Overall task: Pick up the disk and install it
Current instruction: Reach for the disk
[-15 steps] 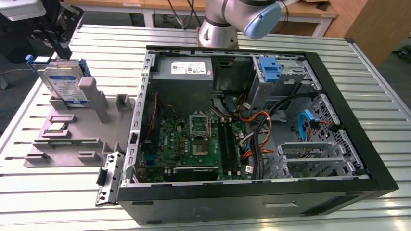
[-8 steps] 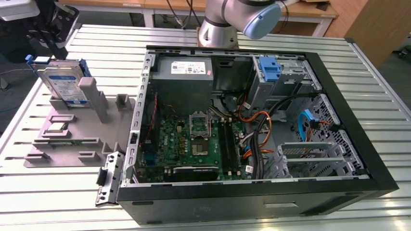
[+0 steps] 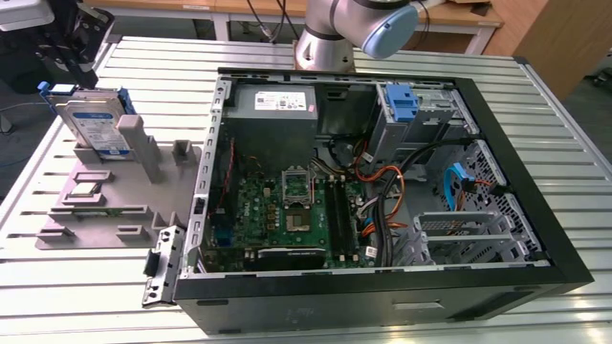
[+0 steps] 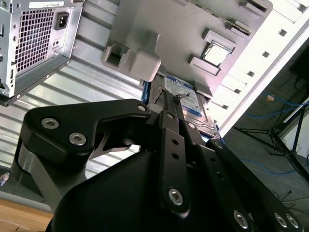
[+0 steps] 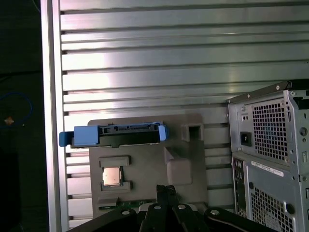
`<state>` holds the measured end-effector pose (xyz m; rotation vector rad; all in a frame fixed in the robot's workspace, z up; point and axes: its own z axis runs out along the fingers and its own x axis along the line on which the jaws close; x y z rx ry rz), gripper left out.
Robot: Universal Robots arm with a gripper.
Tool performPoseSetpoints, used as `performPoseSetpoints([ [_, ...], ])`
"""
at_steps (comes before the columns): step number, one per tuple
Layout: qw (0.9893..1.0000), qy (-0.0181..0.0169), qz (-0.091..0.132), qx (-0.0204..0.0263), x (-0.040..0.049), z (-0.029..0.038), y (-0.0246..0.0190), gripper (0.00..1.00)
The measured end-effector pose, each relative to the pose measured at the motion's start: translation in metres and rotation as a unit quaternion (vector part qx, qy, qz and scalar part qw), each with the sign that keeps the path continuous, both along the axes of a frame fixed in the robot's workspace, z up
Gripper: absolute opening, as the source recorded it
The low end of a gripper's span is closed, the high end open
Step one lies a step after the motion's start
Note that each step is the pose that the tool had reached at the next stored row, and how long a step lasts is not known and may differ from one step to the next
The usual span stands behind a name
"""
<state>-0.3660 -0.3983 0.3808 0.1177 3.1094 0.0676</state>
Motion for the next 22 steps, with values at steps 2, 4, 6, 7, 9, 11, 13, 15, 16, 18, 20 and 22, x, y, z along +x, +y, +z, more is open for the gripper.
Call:
performPoseSetpoints([
  [2,1.0,0.0,0.0,0.0,0.0,0.0,0.0,0.11],
  [4,1.0,0.0,0.0,0.0,-0.0001,0.0,0.0,0.11],
  [6,1.0,-0.0013,0.0,-0.0001,-0.0012,0.0,0.0001,0.11],
  [7,1.0,-0.0016,0.0,-0.0001,-0.0013,-0.0003,0.0001,0.11],
  [9,1.0,-0.0017,0.0,-0.0001,-0.0016,-0.0014,0.0002,0.11],
  [11,1.0,-0.0016,0.0,-0.0002,-0.0028,-0.0029,0.0006,0.11],
  [13,1.0,-0.0016,0.0,-0.0002,-0.0051,-0.0044,0.002,0.11],
  [15,1.0,-0.0016,0.0,-0.0002,-0.008,-0.0062,0.0044,0.11],
  [16,1.0,-0.0015,0.0,-0.0002,-0.0093,-0.0071,0.006,0.11],
  [18,1.0,-0.0016,0.0,-0.0002,-0.0125,-0.0093,0.0114,0.11],
  [20,1.0,-0.0016,0.0,-0.0002,-0.0156,-0.0113,0.0171,0.11],
  [22,1.0,-0.0016,0.0,-0.0002,-0.0191,-0.0133,0.0213,0.11],
])
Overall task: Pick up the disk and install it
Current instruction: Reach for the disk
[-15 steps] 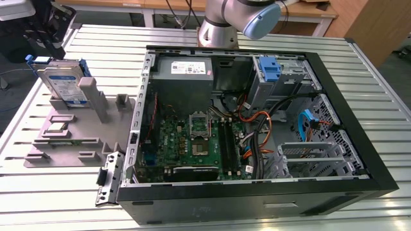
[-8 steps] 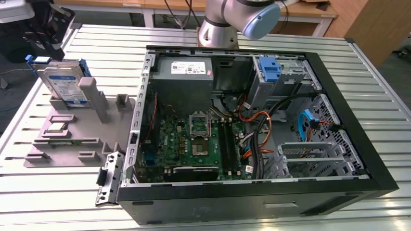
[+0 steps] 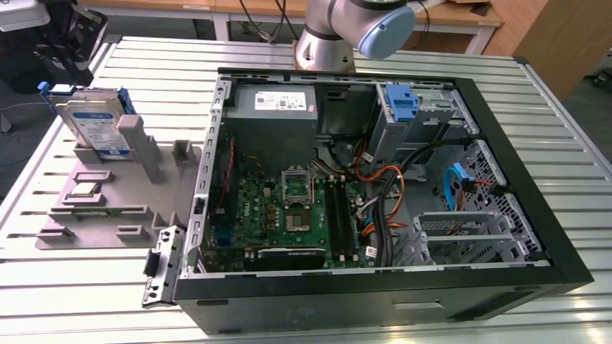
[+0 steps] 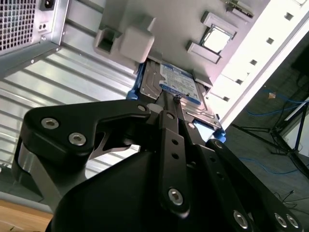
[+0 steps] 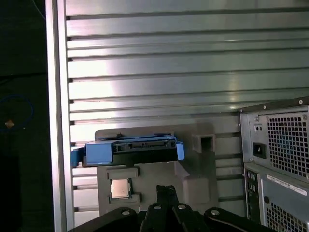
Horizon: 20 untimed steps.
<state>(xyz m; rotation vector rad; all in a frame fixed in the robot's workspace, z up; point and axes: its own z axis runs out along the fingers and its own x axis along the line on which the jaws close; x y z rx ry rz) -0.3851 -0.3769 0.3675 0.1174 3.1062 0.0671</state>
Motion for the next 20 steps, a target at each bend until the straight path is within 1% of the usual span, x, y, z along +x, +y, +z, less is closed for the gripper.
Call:
performPoseSetpoints([
  [4,1.0,0.0,0.0,0.0,-0.0092,-0.0038,0.0087,0.11],
  [12,1.0,0.0001,0.0,0.0,-0.0241,-0.0122,0.0231,0.11],
  [15,1.0,0.0,0.0,-0.0001,-0.0284,-0.0144,0.025,0.11],
  [20,1.0,0.0002,0.0,-0.0006,-0.0292,-0.0162,0.0251,0.11],
])
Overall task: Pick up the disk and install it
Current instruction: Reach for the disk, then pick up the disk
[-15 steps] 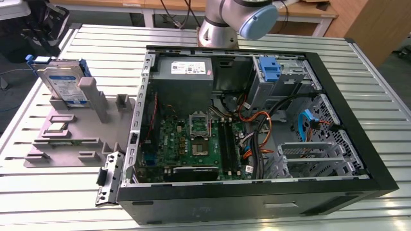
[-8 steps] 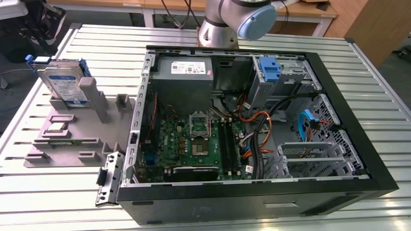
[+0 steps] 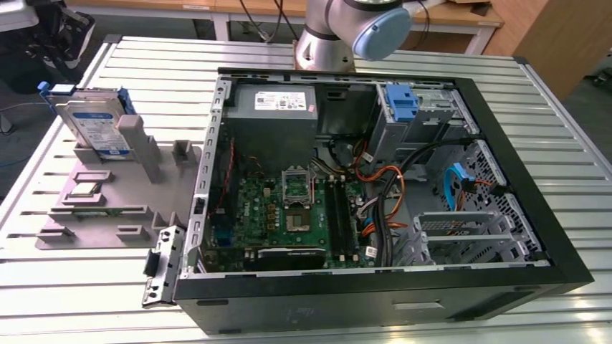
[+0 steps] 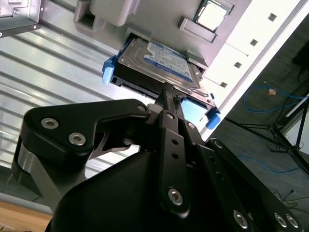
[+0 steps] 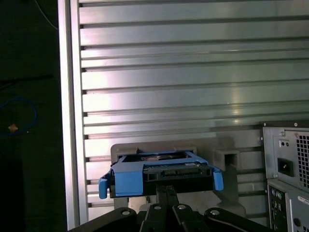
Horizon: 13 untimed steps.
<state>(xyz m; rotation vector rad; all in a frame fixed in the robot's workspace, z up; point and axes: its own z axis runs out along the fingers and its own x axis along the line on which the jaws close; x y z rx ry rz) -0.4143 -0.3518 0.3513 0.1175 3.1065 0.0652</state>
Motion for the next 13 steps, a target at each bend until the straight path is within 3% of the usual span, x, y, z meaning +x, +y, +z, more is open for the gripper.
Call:
performPoseSetpoints([
  [13,1.0,-0.0002,0.0,0.0012,0.0,-0.0007,0.0001,0.11],
])
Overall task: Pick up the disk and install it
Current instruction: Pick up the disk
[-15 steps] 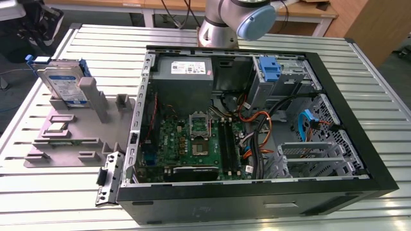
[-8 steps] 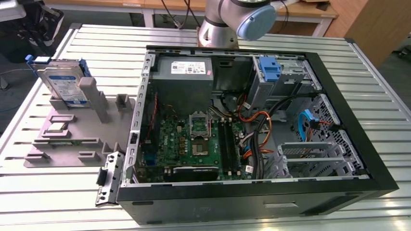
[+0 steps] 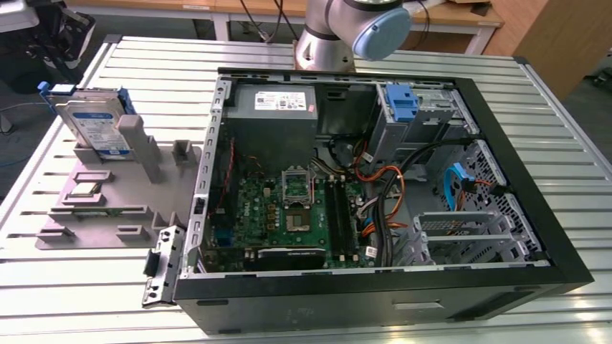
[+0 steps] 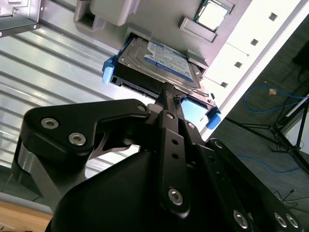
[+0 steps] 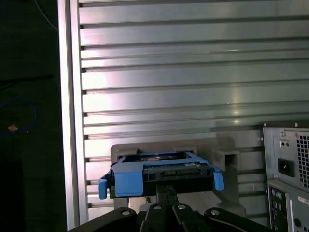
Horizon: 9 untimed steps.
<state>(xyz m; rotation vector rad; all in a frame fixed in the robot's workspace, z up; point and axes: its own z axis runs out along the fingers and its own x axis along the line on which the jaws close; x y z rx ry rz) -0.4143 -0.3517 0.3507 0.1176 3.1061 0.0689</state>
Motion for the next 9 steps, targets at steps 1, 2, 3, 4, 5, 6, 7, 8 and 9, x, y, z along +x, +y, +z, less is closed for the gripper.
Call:
performPoseSetpoints([
  [1,1.0,0.0001,0.001,0.0003,0.0,0.0,0.0,0.11],
  [2,1.0,0.0,0.002,0.0004,0.0,0.0,0.0,0.11],
  [3,1.0,0.0,0.006,0.0004,0.0,0.0001,-0.0001,0.11],
  [4,0.9999,0.0001,0.011,0.0004,0.0,0.0001,0.0,0.11],
  [5,0.9999,0.0001,0.017,0.0004,0.0,0.0001,-0.0001,0.11],
  [6,0.9997,0.0001,0.023,0.0004,0.0,0.0001,-0.0001,0.11],
  [7,0.9996,0.0001,0.029,0.0004,0.0,0.0001,-0.0001,0.11],
  [8,0.9994,0.0001,0.035,0.0004,0.0,0.0001,-0.0001,0.11],
  [9,0.9992,0.0001,0.04,0.0004,0.0,0.0001,-0.0001,0.11],
])
